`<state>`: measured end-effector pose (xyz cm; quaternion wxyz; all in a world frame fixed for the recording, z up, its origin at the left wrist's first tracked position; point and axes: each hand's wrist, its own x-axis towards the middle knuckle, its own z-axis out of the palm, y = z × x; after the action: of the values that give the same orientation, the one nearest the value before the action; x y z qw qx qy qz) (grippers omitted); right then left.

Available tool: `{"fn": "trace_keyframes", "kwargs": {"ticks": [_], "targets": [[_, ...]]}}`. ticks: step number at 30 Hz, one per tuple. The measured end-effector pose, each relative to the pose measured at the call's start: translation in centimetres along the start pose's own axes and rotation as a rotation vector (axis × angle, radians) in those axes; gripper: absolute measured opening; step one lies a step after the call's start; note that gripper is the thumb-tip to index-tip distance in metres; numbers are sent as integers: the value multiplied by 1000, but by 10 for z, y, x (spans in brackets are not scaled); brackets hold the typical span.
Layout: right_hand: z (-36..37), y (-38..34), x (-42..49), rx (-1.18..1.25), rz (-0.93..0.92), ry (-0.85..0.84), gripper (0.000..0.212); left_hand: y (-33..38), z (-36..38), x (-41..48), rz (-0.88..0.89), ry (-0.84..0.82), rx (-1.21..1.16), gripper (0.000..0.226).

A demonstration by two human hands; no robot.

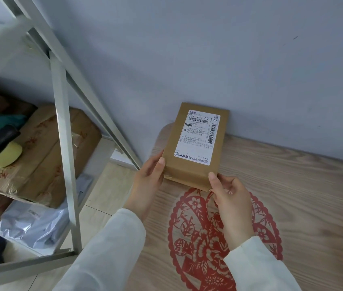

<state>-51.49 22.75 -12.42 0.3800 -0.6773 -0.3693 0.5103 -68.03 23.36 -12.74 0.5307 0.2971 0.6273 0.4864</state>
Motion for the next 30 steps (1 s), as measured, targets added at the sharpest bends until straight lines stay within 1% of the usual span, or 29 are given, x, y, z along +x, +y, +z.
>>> {"fn": "trace_keyframes", "kwargs": {"ticks": [2, 8, 14, 15, 16, 17, 18, 19, 20, 21, 23, 25, 29, 30], "targets": [[-1, 0, 3, 8, 3, -3, 21, 2, 1, 2, -14, -8, 1, 16], [-3, -4, 5, -33, -32, -5, 15, 4, 1, 3, -22, -9, 20, 15], [-3, -3, 4, -9, -12, -17, 22, 7, 4, -1, -25, 5, 79, 14], [-3, -4, 4, -5, -6, -20, 23, 8, 3, -1, -31, 6, 99, 16], [-4, -6, 1, 9, 3, -28, 26, 11, 4, -6, -38, 2, 125, 23], [-3, -7, 0, 26, 14, -43, 30, 12, 5, -8, -42, 4, 156, 37], [-5, -8, -2, 38, 19, -58, 37, 14, 7, -11, -52, 18, 193, 50], [-7, -10, -5, 45, 23, -66, 45, 16, 9, -15, -68, 44, 223, 59], [-10, -10, -10, 49, 30, -61, 54, 16, 11, -21, -82, 76, 234, 62], [-14, -10, -15, 53, 38, -47, 59, 15, 12, -29, -86, 103, 231, 63], [-27, -11, -32, 95, 52, -18, 61, 12, 16, -50, -82, 133, 215, 62], [-42, -8, -50, 138, 59, -15, 58, 5, 23, -73, -85, 137, 209, 60], [-79, 3, -81, 164, 58, 10, 44, -15, 50, -126, -149, 110, 198, 55], [-101, 7, -92, 177, 50, 40, 49, -19, 67, -144, -171, 83, 202, 56]]}}
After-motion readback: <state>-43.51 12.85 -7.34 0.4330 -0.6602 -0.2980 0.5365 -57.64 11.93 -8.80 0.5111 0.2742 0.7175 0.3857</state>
